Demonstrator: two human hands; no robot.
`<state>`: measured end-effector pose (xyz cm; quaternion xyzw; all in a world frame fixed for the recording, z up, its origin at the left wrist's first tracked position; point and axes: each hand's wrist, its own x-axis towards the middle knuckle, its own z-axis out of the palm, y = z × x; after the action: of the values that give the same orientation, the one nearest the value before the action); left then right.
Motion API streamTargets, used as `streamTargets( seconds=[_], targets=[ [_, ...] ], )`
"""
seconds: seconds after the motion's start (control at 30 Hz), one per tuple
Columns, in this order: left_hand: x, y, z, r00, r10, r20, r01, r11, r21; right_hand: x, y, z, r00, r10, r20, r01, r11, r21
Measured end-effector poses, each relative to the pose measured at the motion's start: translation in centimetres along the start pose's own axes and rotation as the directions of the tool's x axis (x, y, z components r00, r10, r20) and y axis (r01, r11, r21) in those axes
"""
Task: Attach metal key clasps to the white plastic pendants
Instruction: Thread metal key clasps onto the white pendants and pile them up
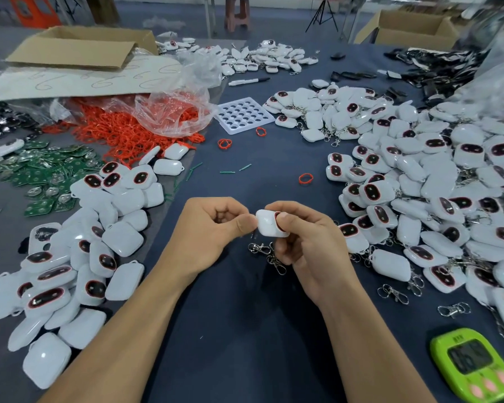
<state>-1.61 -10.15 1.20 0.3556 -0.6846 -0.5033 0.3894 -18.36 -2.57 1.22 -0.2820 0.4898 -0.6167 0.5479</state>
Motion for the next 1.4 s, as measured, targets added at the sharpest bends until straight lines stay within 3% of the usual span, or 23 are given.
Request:
streamTargets(
  seconds=[0.07, 0.17, 0.27, 0.4, 0.57, 0.7, 0.8, 0.9, 0.97, 1.03, 1.13, 1.23, 1.4],
  targets=[
    [0.0, 0.1, -0.3, 0.999, -0.038, 0.036, 0.037, 0.999, 0.031, -0.1, 0.0, 0.0, 1.000, -0.001, 0.007, 0.001, 1.000, 0.017],
    [-0.6, 0.1, -0.3, 0.994, -0.063, 0.088, 0.027, 0.929, 0.369, -0.1, 0.0, 0.0, 0.999, -0.008, -0.032, 0.007, 0.999, -0.039],
    [-1.6, 0.3, 1.0, 0.999, 0.034, 0.011, -0.035, 0.855, 0.517, 0.0, 0.1, 0.0, 0.997, -0.023, -0.074, 0.018, 0.998, -0.066],
    [-1.0, 0.6, 1.4, 0.995, 0.008, -0.100, 0.021, 0.957, 0.290, 0.1, -0.1, 0.0, 0.997, 0.009, -0.071, -0.008, 1.000, 0.016],
    [-0.6, 0.8, 1.9, 0.994, -0.067, -0.084, 0.069, 0.997, 0.029, 0.3, -0.1, 0.0, 0.998, 0.033, -0.056, -0.029, 0.998, 0.064],
    [-0.5, 0.7, 2.1, 0.986, -0.135, -0.097, 0.134, 0.991, -0.010, 0.2, 0.1, 0.4, 0.994, -0.039, -0.099, 0.042, 0.999, 0.026],
    [-0.7, 0.6, 2.2, 0.984, -0.093, -0.154, 0.120, 0.977, 0.176, -0.1, 0.5, 0.7, 0.968, -0.201, -0.150, 0.187, 0.977, -0.099],
    [-1.2, 0.6, 2.3, 0.982, -0.017, -0.190, 0.097, 0.901, 0.422, -0.5, 0.9, 1.0, 0.942, -0.310, -0.127, 0.272, 0.929, -0.251],
    [-1.4, 0.6, 2.2, 0.983, 0.033, -0.183, 0.077, 0.823, 0.563, -0.6, 1.2, 1.4, 0.937, -0.337, -0.092, 0.286, 0.892, -0.351],
    [-1.5, 0.5, 2.0, 0.977, 0.076, -0.199, 0.066, 0.781, 0.621, -0.5, 1.5, 1.7, 0.949, -0.305, -0.083, 0.261, 0.904, -0.339],
    [-1.1, 0.3, 1.7, 0.971, 0.028, -0.237, 0.096, 0.864, 0.494, 0.0, 1.1, 1.7, 0.975, -0.189, -0.113, 0.166, 0.969, -0.185],
    [-0.4, 0.2, 1.8, 0.986, -0.064, -0.152, 0.101, 0.964, 0.247, 0.4, 0.5, 1.3, 0.989, -0.080, -0.122, 0.081, 0.997, 0.004],
    [0.0, 0.2, 1.7, 0.993, -0.101, -0.066, 0.105, 0.992, 0.067, 0.4, 0.2, 1.1, 0.997, 0.016, -0.077, -0.007, 0.994, 0.110]
  ],
)
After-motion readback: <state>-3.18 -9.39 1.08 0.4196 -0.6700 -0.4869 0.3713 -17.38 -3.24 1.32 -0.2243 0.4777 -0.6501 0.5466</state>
